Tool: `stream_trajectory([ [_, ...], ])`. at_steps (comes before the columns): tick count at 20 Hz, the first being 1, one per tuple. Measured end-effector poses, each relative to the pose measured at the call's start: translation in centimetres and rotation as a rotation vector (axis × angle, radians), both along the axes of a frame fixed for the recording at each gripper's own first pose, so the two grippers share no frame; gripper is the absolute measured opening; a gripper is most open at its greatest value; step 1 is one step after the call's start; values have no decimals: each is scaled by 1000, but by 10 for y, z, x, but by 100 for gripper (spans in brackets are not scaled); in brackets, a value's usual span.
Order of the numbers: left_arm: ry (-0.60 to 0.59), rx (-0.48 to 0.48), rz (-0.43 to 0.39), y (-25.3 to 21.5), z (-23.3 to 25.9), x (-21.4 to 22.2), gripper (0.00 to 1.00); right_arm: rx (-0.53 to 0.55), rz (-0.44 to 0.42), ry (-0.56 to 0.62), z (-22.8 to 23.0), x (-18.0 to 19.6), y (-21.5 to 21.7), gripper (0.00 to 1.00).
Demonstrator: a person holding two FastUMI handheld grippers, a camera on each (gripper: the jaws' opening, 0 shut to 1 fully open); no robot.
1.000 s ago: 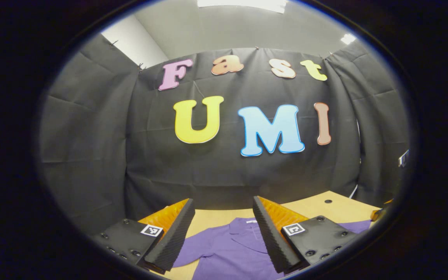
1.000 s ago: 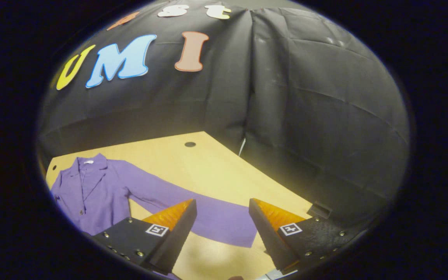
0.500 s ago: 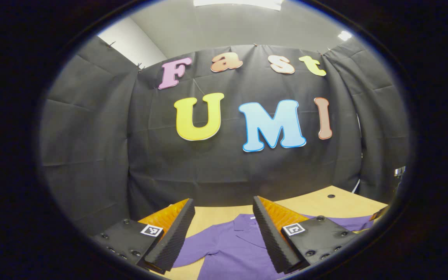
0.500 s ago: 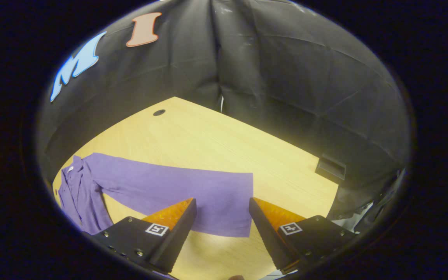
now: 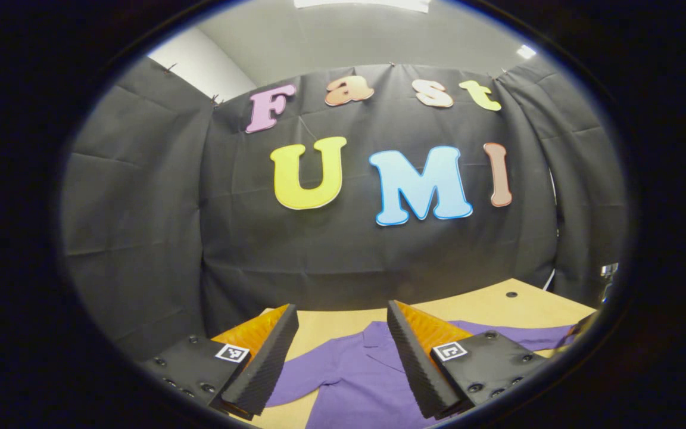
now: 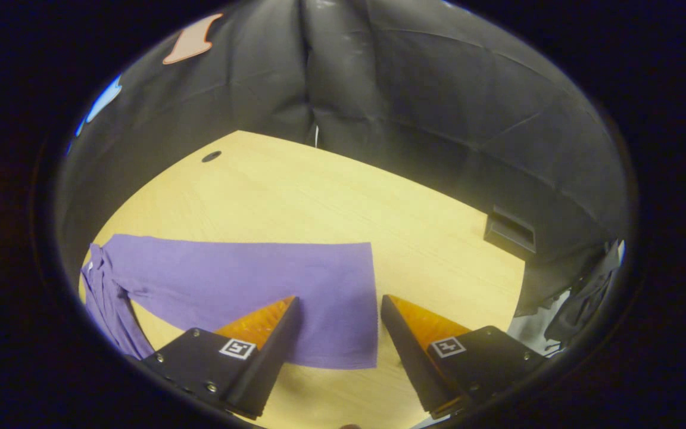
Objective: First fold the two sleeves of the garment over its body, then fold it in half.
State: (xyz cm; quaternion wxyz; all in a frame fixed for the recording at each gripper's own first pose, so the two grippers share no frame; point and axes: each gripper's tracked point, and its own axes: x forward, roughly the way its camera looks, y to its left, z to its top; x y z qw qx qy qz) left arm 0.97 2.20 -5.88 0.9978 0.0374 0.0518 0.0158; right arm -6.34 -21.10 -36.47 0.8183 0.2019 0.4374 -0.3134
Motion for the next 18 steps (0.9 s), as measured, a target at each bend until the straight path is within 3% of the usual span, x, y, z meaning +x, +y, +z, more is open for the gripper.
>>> stream_trajectory([
  [3,-1,-10,5,1,-3,-2,94,-3,35,-5,0,2,5,93],
  [4,-1,-16,5,1,-3,-2,94,-7,44,0,-1,2,3,84],
  [5,0,-21,6,2,-5,-3,94,3,55,-9,-2,3,5,83],
  [8,-6,-25,14,5,-7,-4,94,18,55,-10,-2,7,6,52],
  [9,-10,-22,16,8,-6,-6,94,20,80,-23,-2,9,7,52],
  [11,-14,-19,16,10,-5,-8,94,47,60,-42,-1,14,12,16],
  [13,-17,-20,19,13,-4,-9,94,50,58,-53,8,20,6,17],
  [14,-17,-23,20,14,-4,-9,94,64,61,-52,2,19,8,7],
  [18,-19,-23,17,17,-6,-10,94,62,82,-105,14,29,5,2],
])
